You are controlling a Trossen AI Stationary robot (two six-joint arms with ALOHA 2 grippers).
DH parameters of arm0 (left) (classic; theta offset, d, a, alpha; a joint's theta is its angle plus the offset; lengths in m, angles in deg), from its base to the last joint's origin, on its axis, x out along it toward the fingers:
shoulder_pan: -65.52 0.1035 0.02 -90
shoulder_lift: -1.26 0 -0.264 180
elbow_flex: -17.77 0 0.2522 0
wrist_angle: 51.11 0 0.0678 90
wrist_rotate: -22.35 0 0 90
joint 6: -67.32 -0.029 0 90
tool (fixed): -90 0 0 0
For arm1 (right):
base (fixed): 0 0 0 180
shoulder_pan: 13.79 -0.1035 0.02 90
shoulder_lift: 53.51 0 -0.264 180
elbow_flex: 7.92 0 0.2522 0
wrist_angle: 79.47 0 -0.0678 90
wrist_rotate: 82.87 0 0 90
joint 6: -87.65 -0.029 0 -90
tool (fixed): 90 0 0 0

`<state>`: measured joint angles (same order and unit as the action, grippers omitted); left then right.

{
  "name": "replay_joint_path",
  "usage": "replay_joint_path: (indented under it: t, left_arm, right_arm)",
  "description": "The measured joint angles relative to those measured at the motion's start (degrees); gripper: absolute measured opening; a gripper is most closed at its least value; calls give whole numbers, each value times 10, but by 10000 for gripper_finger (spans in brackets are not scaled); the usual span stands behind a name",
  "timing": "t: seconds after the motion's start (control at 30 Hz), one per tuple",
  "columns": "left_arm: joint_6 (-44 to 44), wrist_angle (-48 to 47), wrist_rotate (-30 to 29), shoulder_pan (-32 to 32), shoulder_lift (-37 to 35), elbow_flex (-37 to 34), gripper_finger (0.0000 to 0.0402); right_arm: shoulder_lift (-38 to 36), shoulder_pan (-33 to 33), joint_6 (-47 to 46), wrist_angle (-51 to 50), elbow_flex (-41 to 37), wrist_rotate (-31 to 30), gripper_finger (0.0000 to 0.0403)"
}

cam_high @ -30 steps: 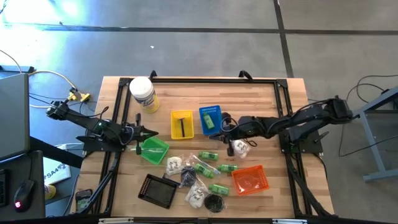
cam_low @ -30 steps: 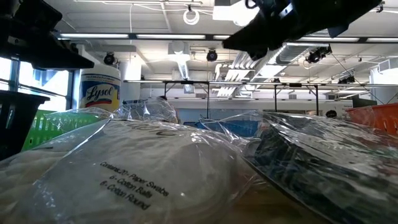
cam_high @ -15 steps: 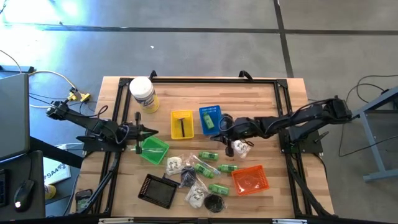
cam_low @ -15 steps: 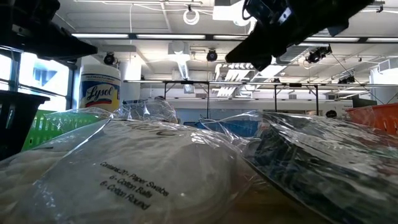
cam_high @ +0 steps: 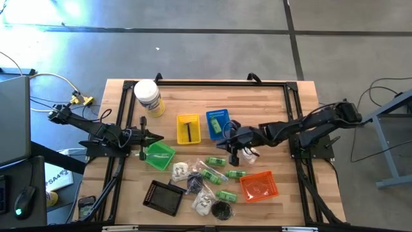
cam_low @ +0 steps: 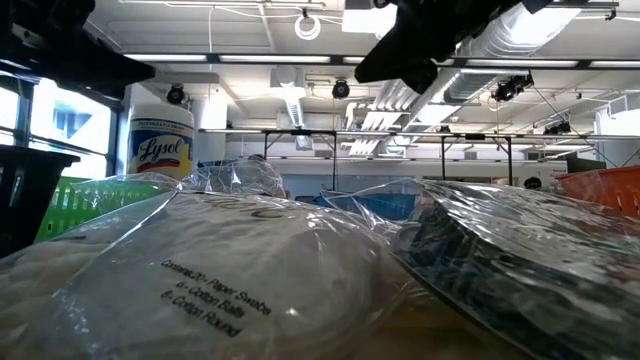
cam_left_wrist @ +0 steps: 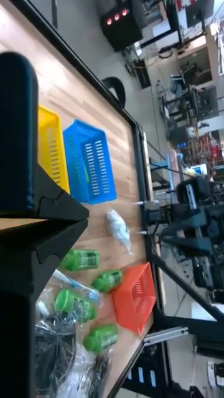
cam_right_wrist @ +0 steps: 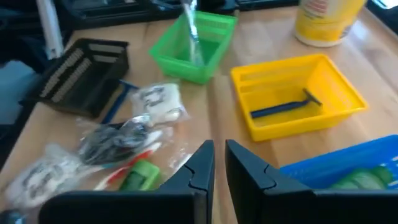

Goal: Pick & Place Travel size toiletries
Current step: Put the cotton pack into the black bin

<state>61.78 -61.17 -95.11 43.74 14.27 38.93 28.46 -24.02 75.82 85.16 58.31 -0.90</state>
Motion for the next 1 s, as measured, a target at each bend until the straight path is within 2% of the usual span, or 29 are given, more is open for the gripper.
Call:
replay_joint_path:
  t: [0.17, 0.3, 0.43, 0.53, 0.6, 0.77, 0.9, 1.0]
  left_arm:
    - [0, 10, -5, 0, 0, 0, 0]
    - [0, 29, -6, 0, 0, 0, 0]
    - [0, 43, -6, 0, 0, 0, 0]
    - [10, 49, -7, 0, 0, 0, 0]
    - [33, 55, -8, 0, 0, 0, 0]
    - [51, 51, -7, 0, 1, 0, 0]
    - [60, 49, -7, 0, 7, 0, 0]
    - [60, 45, -5, 0, 8, 0, 0]
  right_arm:
    - [18, -27, -2, 0, -1, -5, 30]
    - [62, -44, 40, 40, 5, 17, 30]
    - [133, -50, 1, 33, 61, 54, 30]
    - [170, -56, 15, 14, 114, 116, 30]
    - [190, -65, 16, -39, 143, 104, 30]
    - [186, -71, -16, -153, 168, -43, 30]
    - [175, -68, -85, -350, 166, -69, 51]
    - [171, -73, -175, -494, 165, -68, 99]
